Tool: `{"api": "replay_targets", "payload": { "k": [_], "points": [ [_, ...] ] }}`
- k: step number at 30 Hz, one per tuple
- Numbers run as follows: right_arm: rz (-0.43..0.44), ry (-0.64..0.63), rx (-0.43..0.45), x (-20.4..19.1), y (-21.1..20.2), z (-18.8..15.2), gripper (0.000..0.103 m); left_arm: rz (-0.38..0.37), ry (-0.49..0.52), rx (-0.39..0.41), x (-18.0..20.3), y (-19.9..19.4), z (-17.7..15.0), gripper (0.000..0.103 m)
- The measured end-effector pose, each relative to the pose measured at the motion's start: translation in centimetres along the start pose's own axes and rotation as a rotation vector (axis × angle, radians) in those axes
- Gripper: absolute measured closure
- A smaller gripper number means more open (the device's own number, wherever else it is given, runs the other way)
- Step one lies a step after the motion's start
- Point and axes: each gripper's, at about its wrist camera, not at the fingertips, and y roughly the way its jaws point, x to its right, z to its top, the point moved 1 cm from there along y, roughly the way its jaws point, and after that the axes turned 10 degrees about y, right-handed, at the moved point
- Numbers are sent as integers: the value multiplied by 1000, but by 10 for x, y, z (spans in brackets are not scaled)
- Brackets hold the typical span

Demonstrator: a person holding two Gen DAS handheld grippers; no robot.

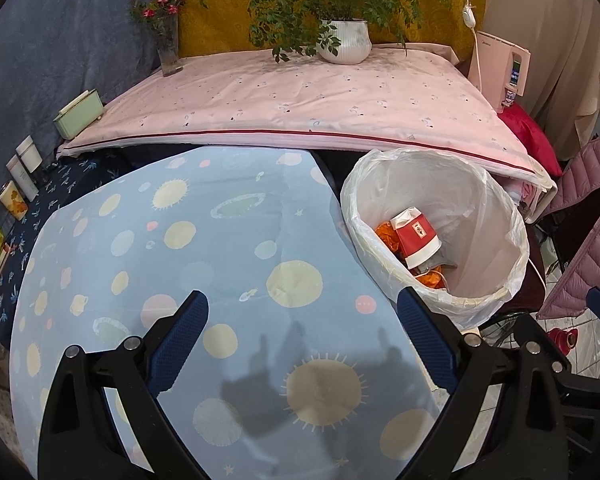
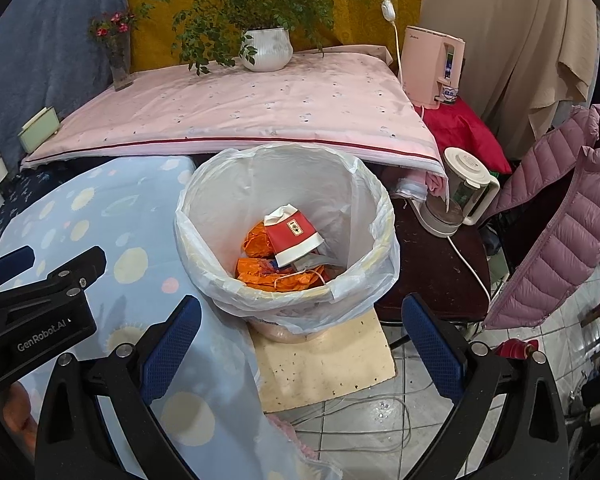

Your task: Collect trash

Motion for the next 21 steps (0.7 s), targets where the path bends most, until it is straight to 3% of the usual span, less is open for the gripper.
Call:
{"api": "replay_targets", "payload": {
  "k": [21],
  "points": [
    [-8, 11, 3, -1, 2, 1, 6, 0, 21, 14, 1, -2, 2, 13]
  ]
}}
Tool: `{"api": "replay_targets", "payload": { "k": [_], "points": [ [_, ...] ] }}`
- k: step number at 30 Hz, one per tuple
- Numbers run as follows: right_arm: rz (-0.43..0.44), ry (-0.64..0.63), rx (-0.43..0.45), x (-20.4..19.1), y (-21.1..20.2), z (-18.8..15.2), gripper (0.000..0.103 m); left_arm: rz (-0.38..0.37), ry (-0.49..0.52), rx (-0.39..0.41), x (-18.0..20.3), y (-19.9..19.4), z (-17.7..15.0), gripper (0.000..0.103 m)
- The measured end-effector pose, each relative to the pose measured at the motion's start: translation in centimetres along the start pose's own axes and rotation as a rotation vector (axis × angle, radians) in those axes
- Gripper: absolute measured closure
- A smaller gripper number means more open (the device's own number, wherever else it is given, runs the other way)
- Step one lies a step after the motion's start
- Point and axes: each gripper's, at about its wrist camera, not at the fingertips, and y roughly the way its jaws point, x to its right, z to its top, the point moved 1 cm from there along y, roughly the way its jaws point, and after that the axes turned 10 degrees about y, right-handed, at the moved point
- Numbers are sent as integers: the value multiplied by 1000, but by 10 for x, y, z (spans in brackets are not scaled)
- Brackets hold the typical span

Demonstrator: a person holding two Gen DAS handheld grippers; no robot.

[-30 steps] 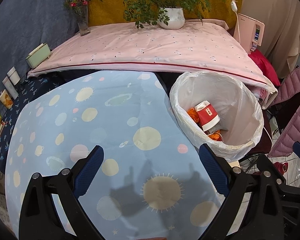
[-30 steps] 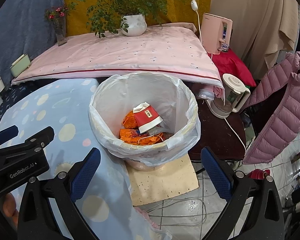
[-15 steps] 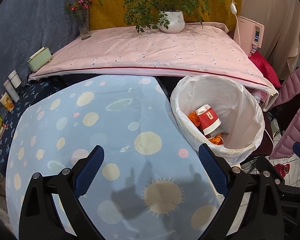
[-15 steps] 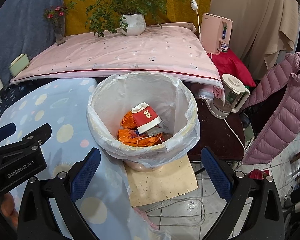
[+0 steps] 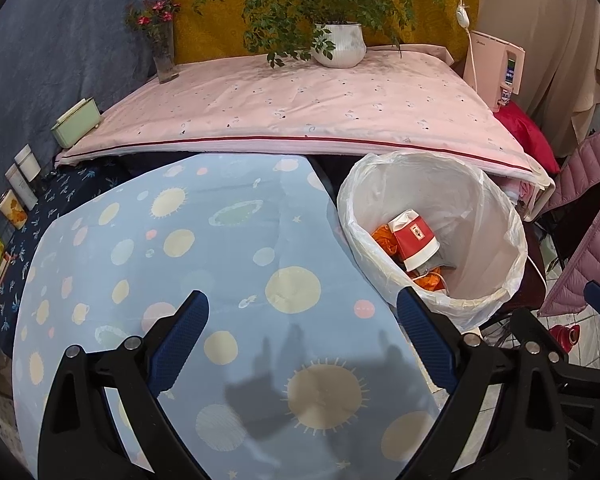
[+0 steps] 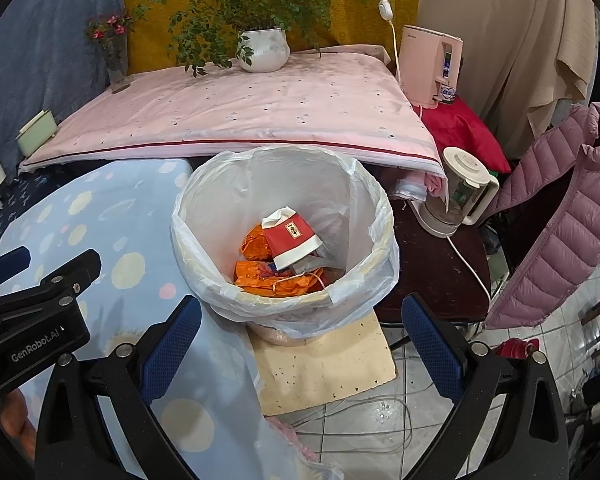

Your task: Collect trash

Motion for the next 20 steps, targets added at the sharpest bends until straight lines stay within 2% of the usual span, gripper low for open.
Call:
{"api": "replay_targets", "payload": {
  "k": [20],
  "points": [
    [-13, 19, -4, 6, 0, -1, 6, -32, 9, -7, 5, 4, -3, 12]
  ]
}}
